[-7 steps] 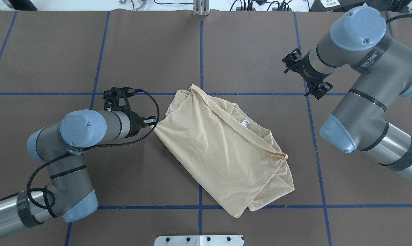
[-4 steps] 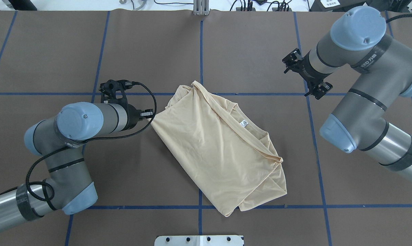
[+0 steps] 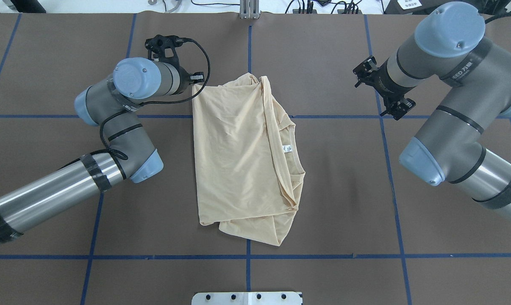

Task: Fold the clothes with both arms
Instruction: 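Pull the shirt edge with the left gripper farther from the robot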

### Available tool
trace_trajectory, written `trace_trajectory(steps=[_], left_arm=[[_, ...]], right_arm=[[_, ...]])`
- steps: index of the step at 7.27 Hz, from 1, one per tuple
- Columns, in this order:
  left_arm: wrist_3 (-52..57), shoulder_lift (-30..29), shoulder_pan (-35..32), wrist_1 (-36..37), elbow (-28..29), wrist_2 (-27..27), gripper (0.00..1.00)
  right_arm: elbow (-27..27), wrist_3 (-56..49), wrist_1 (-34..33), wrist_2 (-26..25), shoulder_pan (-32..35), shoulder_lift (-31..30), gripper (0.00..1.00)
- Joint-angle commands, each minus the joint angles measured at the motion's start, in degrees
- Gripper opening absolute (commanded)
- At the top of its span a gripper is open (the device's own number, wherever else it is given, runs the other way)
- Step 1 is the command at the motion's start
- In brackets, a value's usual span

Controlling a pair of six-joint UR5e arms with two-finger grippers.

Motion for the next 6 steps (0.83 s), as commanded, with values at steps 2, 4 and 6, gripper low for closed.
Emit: trace_trajectory(steps=[2,4,6], left_arm=[[4.5,-6.3,-2.2,-3.2,10.7,0.7,0.21],[4.7,-1.5,-2.6,-2.3,1.4,-0.1,0.60],[4.7,10.3,-2.9,-0.1,-14.5,-7.0,0.59]], right_arm=[[0.0,0.2,0.0,-0.1,0.2,0.3,1.00],[0.2,0.8,0.2,-0.1,-1.3,1.9,1.00],[1.5,9.3,4.6,-0.9,-7.9,3.6,1.00]])
